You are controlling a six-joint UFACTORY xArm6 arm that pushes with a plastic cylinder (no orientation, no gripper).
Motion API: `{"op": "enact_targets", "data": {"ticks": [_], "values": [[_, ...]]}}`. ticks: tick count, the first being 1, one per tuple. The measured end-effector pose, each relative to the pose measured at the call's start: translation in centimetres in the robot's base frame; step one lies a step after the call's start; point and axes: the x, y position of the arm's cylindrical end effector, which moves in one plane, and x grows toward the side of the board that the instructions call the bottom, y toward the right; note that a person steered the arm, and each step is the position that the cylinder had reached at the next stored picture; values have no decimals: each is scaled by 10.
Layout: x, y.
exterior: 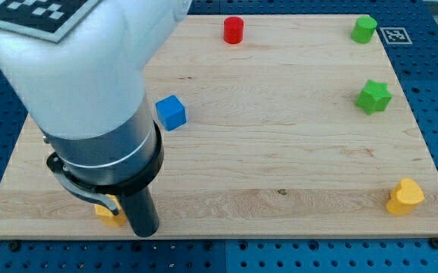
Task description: Move the yellow heart closer to the yellow hexagon
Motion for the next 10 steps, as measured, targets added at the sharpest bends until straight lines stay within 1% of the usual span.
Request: {"op": "enact_targets", "data": {"ticks": [1,2,4,5,6,7,8,10], "values": [[0,-52],[0,-65],[0,3],[-1,56],[-28,89],[-70,97],[-84,151],[-91,324]]}}
